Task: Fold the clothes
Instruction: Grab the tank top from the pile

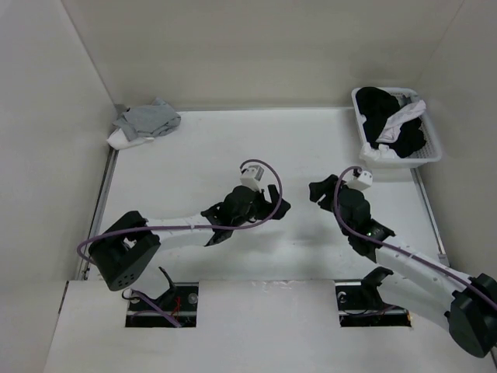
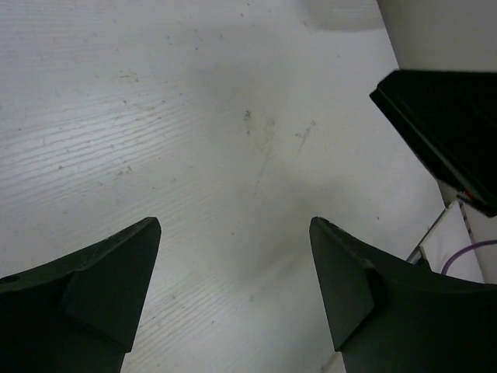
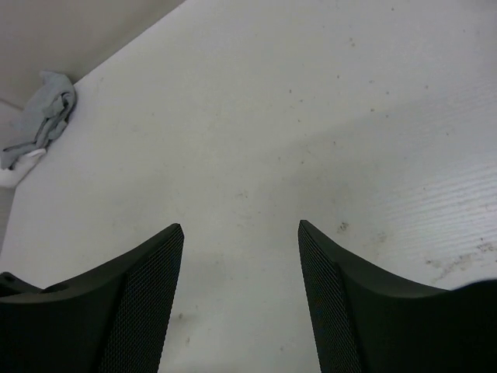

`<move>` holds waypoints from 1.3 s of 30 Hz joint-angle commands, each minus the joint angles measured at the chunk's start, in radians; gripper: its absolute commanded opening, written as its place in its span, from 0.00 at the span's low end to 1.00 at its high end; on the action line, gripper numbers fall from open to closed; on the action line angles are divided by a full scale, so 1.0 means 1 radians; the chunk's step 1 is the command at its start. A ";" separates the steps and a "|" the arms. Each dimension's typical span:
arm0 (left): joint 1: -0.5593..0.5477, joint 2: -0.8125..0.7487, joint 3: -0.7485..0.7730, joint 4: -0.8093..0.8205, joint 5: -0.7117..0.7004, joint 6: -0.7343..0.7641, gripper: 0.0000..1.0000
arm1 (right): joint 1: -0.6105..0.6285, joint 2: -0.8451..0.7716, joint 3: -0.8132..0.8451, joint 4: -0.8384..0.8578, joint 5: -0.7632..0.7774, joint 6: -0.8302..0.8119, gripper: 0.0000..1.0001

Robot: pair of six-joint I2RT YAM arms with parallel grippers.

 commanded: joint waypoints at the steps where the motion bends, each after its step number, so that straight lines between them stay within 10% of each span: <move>1: -0.011 -0.007 -0.016 0.086 0.052 0.036 0.81 | -0.011 0.034 0.120 -0.021 0.023 -0.055 0.66; 7: -0.009 -0.010 -0.046 0.097 0.066 0.081 0.82 | -0.167 0.109 0.296 -0.056 -0.038 -0.132 0.56; 12: -0.012 -0.013 -0.074 0.115 0.054 0.112 0.78 | -0.337 0.227 0.535 -0.168 -0.067 -0.204 0.08; 15: -0.012 -0.013 -0.106 0.164 0.049 0.119 0.64 | -0.503 0.353 0.710 -0.241 -0.069 -0.218 0.02; 18: -0.005 -0.009 -0.128 0.209 0.061 0.115 0.49 | -0.634 0.523 0.905 -0.298 -0.087 -0.229 0.10; 27: 0.014 0.000 -0.135 0.218 0.054 0.116 0.56 | -0.764 1.014 1.302 -0.310 -0.276 -0.224 0.52; 39: 0.023 0.075 -0.129 0.289 0.071 0.115 0.61 | -0.804 1.479 1.776 -0.355 -0.339 -0.137 0.60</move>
